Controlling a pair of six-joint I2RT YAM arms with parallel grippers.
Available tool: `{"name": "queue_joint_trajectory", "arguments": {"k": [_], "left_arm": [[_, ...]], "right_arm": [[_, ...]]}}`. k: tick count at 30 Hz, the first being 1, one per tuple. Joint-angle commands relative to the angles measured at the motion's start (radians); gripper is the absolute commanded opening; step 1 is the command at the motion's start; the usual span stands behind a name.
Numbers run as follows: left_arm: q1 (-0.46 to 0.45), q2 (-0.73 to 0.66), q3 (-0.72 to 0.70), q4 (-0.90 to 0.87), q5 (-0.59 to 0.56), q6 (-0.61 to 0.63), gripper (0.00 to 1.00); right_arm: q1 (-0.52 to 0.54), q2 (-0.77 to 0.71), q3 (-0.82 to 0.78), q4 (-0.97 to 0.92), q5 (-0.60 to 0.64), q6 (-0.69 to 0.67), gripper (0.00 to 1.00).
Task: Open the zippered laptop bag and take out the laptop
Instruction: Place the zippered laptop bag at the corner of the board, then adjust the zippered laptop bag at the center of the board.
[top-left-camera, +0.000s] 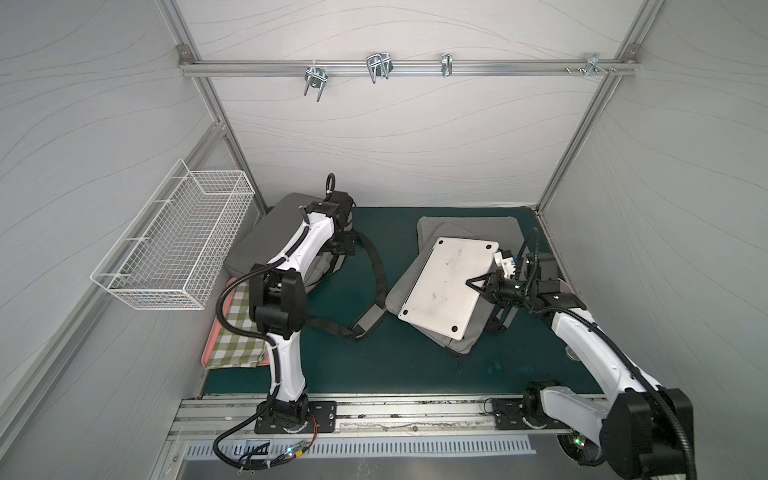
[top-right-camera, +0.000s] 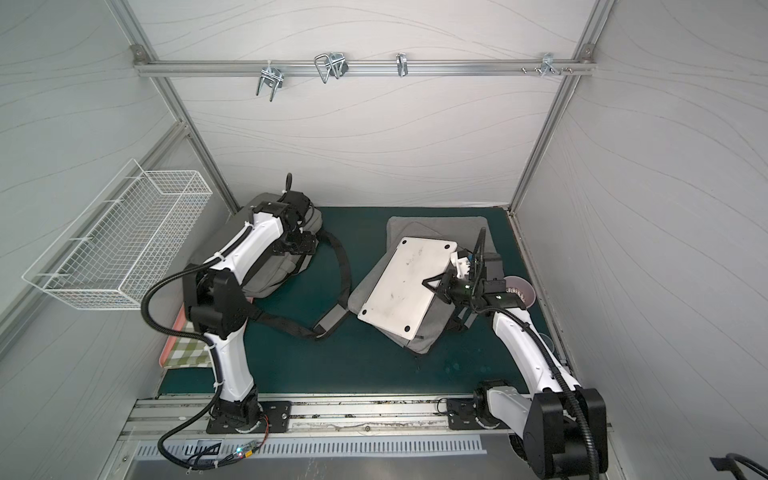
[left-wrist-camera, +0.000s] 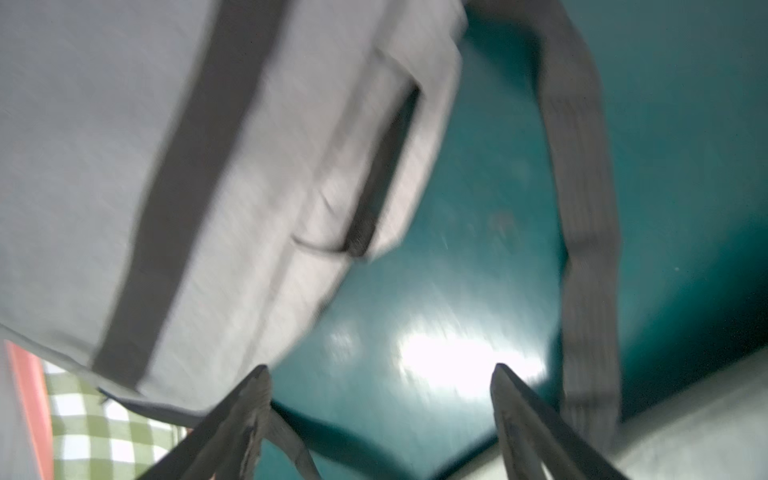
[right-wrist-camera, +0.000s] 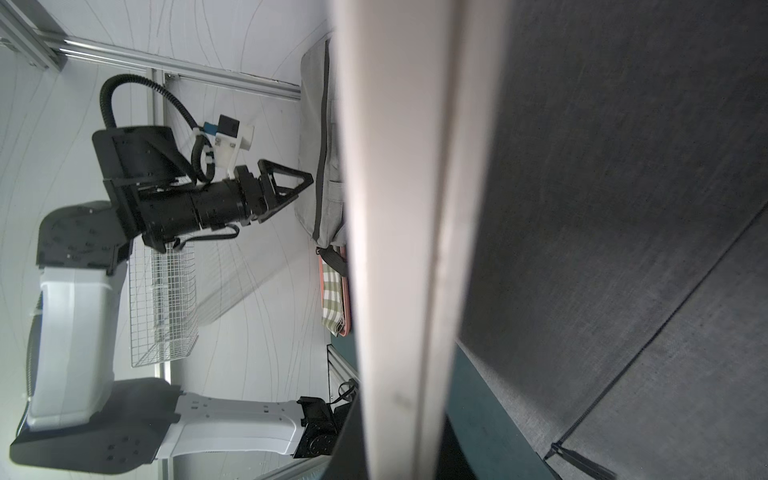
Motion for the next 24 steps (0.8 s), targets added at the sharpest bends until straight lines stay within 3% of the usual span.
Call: {"name": "queue_joint_trajectory", "arguments": {"k": [1, 8, 14, 18, 24], "left_arm": [[-0.062, -0.1, -0.177, 0.063, 0.127, 0.041, 0.84], [-0.139, -0.254, -0.479, 0.168, 0.298, 0.05, 0.83], [-0.177, -0.232, -0.627, 0.279, 0.358, 0.08, 0.81], [-0.189, -0.184, -0.622, 0.317, 0.32, 0.087, 0.78], [-0.253, -0.105, -0.581, 0.306, 0.155, 0.085, 0.73]], "right_arm": [[0.006, -0.031, 0.065, 0.119, -0.101, -0.023, 0.0], [0.001, -0.05, 0.056, 0.105, -0.106, -0.037, 0.0], [0.0, -0.059, 0.049, 0.095, -0.108, -0.046, 0.0], [0.0, -0.066, 0.045, 0.09, -0.105, -0.046, 0.0], [-0.001, -0.067, 0.042, 0.084, -0.096, -0.051, 0.0]]}}
